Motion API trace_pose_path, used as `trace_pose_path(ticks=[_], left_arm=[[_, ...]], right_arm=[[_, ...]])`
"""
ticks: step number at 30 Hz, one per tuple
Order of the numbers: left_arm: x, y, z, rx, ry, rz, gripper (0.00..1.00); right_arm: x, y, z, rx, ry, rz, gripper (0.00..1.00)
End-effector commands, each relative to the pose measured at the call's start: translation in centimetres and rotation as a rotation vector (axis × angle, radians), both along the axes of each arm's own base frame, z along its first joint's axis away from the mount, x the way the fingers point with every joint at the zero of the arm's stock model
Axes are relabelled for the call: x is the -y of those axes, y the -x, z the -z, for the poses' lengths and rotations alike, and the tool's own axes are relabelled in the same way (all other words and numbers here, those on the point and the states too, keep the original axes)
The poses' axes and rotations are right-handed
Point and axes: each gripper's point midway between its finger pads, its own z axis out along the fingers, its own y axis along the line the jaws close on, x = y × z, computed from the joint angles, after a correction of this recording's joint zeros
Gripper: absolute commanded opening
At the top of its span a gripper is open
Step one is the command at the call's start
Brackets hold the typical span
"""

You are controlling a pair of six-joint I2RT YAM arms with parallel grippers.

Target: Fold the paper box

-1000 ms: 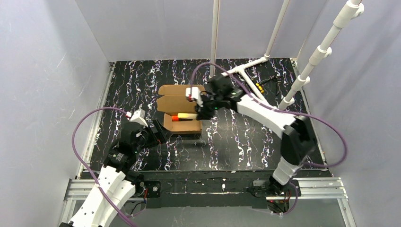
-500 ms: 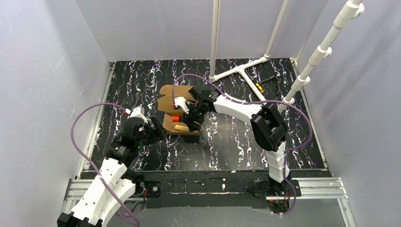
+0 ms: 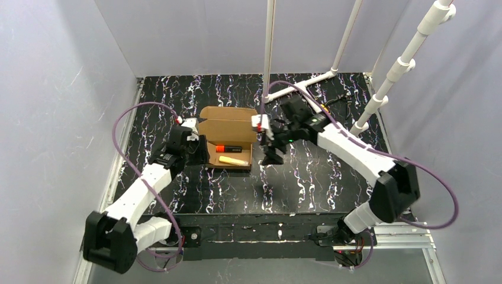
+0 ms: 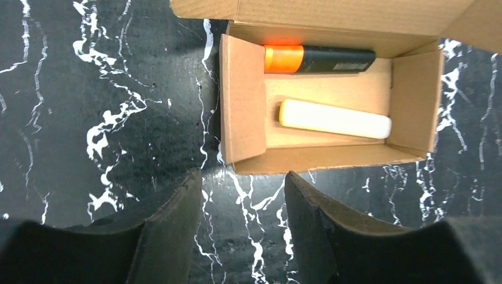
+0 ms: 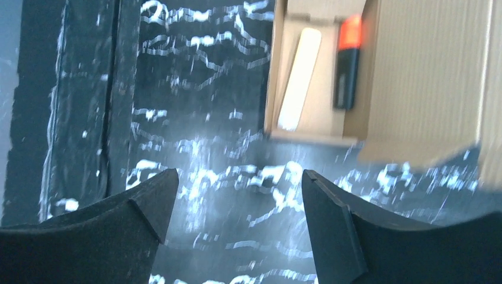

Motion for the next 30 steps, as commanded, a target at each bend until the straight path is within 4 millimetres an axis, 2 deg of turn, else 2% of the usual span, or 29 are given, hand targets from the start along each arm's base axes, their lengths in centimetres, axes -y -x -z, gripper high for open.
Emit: trace_pose_path(ticks=[1, 2, 4, 6, 12, 22, 25, 27, 30], left_arm=[[0.4, -2.9, 0.2, 0.036, -0.012, 0.100, 0.51], [0.3, -3.5, 0.2, 0.038, 0.000, 0.096, 0.51], [0.2, -4.3, 0.7, 0.033, 0.020, 0.090, 0.52], [0.3, -4.9, 1.1, 0.029, 0.037, 0.085, 0.54], [1.0, -6.0, 2.2, -0.015, 0.072, 0.090, 0.57], [0.2, -6.3, 5.0, -0.058, 0.029, 0.060, 0.55], [0.1, -6.4, 5.7, -0.077, 0.020, 0.056, 0.48], [0.0, -6.3, 6.2, -0.094, 0.013, 0.051, 0.39], [-0.1, -6.2, 6.6, -0.112, 0.007, 0.043, 0.33]], right_arm=[[3.8, 1.0, 0.0, -0.046, -0.120, 0.000, 0.88], [4.6, 1.4, 0.5, -0.056, -0.136, 0.011, 0.91], [5.4, 1.5, 0.1, -0.057, -0.187, 0.030, 0.94], [5.9, 1.6, 0.1, -0.067, -0.212, 0.041, 0.95], [6.0, 1.3, 0.6, -0.083, -0.222, 0.052, 0.95], [6.3, 0.9, 2.3, -0.117, -0.207, 0.077, 0.96], [6.3, 0.8, 2.6, -0.124, -0.204, 0.080, 0.96], [6.4, 0.8, 2.7, -0.130, -0.203, 0.082, 0.96], [6.4, 0.8, 2.8, -0.136, -0.201, 0.083, 0.96]])
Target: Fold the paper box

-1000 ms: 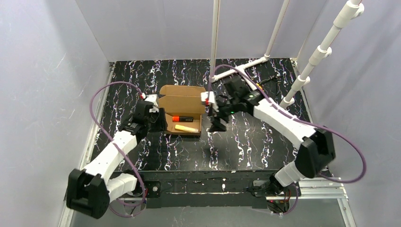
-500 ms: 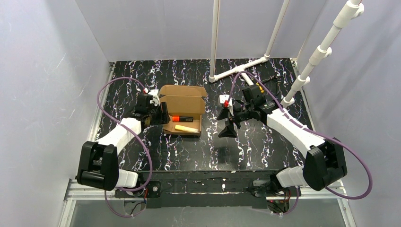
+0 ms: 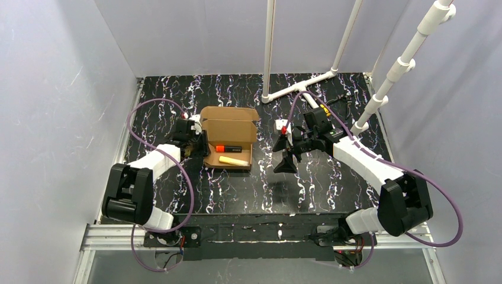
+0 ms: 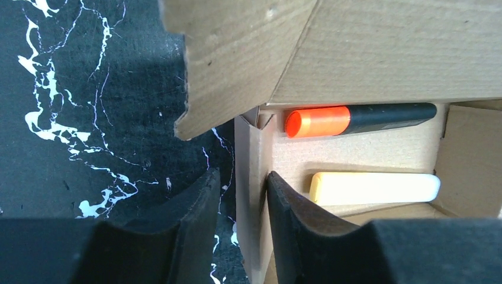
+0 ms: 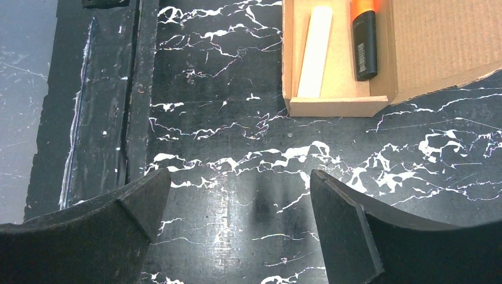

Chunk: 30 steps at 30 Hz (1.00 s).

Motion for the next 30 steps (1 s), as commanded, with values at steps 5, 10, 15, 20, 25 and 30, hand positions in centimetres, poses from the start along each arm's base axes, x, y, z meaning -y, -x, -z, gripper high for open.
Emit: trace_pose_path(ticks=[5, 10, 15, 20, 25, 30], left_arm=[[-0.3, 0.2, -0.1, -0.024, -0.054, -0.003, 0.12], [0.1, 1.6, 0.2, -0.053, -0.170, -0.003, 0.00], [1.2, 3.2, -0.2, -0.021, -0.238, -0.018, 0.00], [2.8, 3.9, -1.2, 0.031, -0.248, -0.076, 0.00], [4.5, 4.2, -1.8, 0.021, -0.221, -0.114, 0.00], [6.3, 4.9, -1.7, -0.009, -0.197, -0.113, 0.00]], right_arm=[[-0.1, -0.3, 0.0, -0.004, -0.027, -0.004, 0.96], [0.1, -0.4, 0.2, 0.001, -0.021, 0.000, 0.96], [0.2, -1.0, 0.9, 0.006, -0.005, 0.047, 0.96], [0.3, -2.3, 1.4, -0.026, -0.014, 0.173, 0.99], [1.3, -2.6, -0.1, -0.075, -0.076, 0.212, 0.98], [2.4, -2.9, 0.0, -0.078, -0.089, 0.246, 0.98]])
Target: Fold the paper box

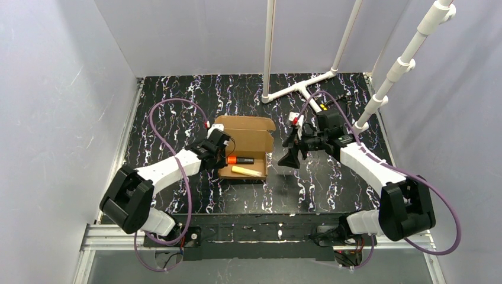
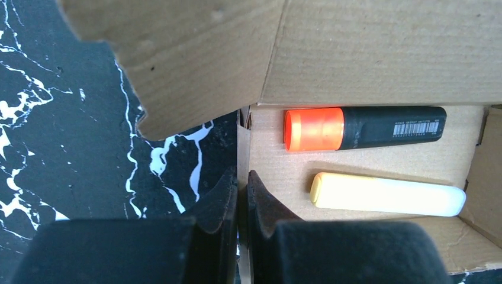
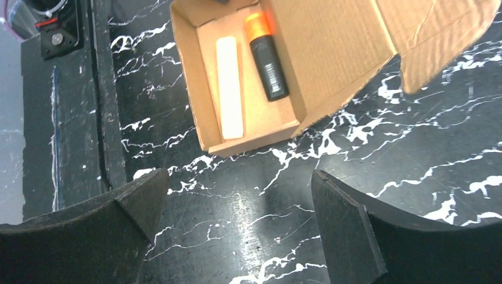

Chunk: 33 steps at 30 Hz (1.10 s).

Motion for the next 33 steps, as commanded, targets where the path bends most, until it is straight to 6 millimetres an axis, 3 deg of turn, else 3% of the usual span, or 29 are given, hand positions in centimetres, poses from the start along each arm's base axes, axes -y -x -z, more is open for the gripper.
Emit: trace_pose_path(ticks=[1, 8, 14, 19, 33], left_arm=[[1.3, -0.3, -1.2, 0.015, 0.027, -0.060, 0.00], [4.8, -1.0, -1.1, 0.032, 0.025, 0.079, 0.00], [5.0, -1.9, -0.3, 0.011, -0.052, 0.134, 0.00], [4.7, -1.5, -0.3, 0.001, -0.038, 0.097, 0.19], [3.0, -0.9, -1.6, -0.044, -0.123, 0.046, 0.24]], right_arm=[[0.3, -0.1, -1.3, 0.033, -0.056, 0.013, 0.98], [1.1, 0.2, -2.4, 0.057, -0.066, 0.005, 0.98], [1.9, 1.5, -3.8, 0.111, -0.059, -0.063, 0.98], [2.1, 1.9, -3.4, 0.117, -0.052, -0.077, 0.98], [1.6, 1.0, -2.5, 0.073, -0.058, -0.016, 0.98]])
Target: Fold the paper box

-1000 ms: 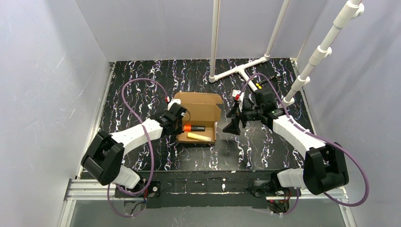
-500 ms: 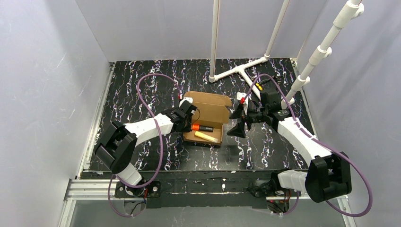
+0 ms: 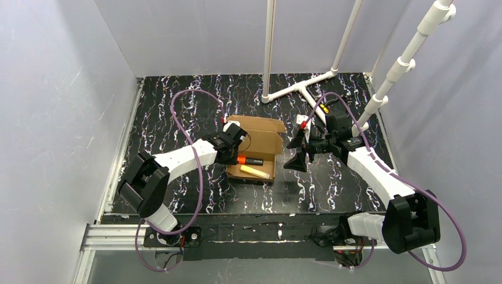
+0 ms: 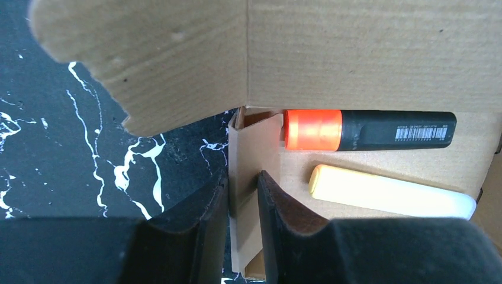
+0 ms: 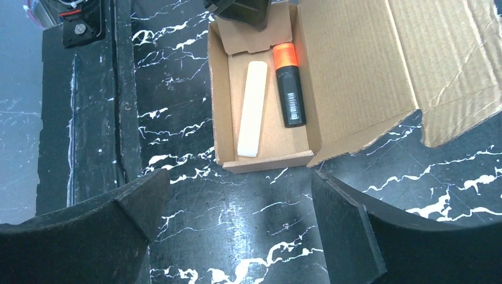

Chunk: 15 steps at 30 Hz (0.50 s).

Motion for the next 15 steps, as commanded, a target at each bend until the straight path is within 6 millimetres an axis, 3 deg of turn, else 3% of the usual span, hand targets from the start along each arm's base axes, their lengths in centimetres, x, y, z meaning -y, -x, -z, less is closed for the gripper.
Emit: trace_pose_path(ticks=[1, 3, 5, 10, 11, 13, 14, 15], left_arm=[[-1.0, -0.1, -1.4, 0.007, -0.045, -0.047, 0.23], [-1.0, 0.0, -1.0, -0.004, -0.044, -0.059, 0.15], [-1.1, 0.2, -0.6, -0.018, -0.047, -0.070, 0.01], [-1.3, 0.4, -0.3, -0.019, -0.046, -0.090, 0.00], [-1.2, 0.4, -0.4, -0.016, -0.038, -0.098, 0.00], [-0.9, 1.2, 0.0, -0.040, 0.018, -0.154, 0.00], [-0.7, 1.5, 0.1, -0.048, 0.046, -0.171, 0.00], [-0.6, 1.8, 0.2, -0.051, 0.070, -0.194, 0.00]], right_arm=[[-0.6, -0.4, -0.4, 0.013, -0.019, 0.009, 0.97], [-0.9, -0.3, -0.1, 0.009, -0.014, 0.007, 0.95], [-1.4, -0.2, 0.1, 0.002, -0.011, 0.005, 0.92], [-3.0, 0.5, 0.9, -0.012, 0.005, -0.020, 0.83], [-3.6, 0.6, 1.3, -0.033, 0.011, -0.013, 0.76], [-7.2, -0.8, 1.1, -0.137, 0.006, 0.034, 0.31], [-8.4, -1.4, 1.1, -0.201, 0.013, 0.052, 0.19], [-9.8, -2.0, 0.8, -0.225, 0.023, 0.071, 0.14]])
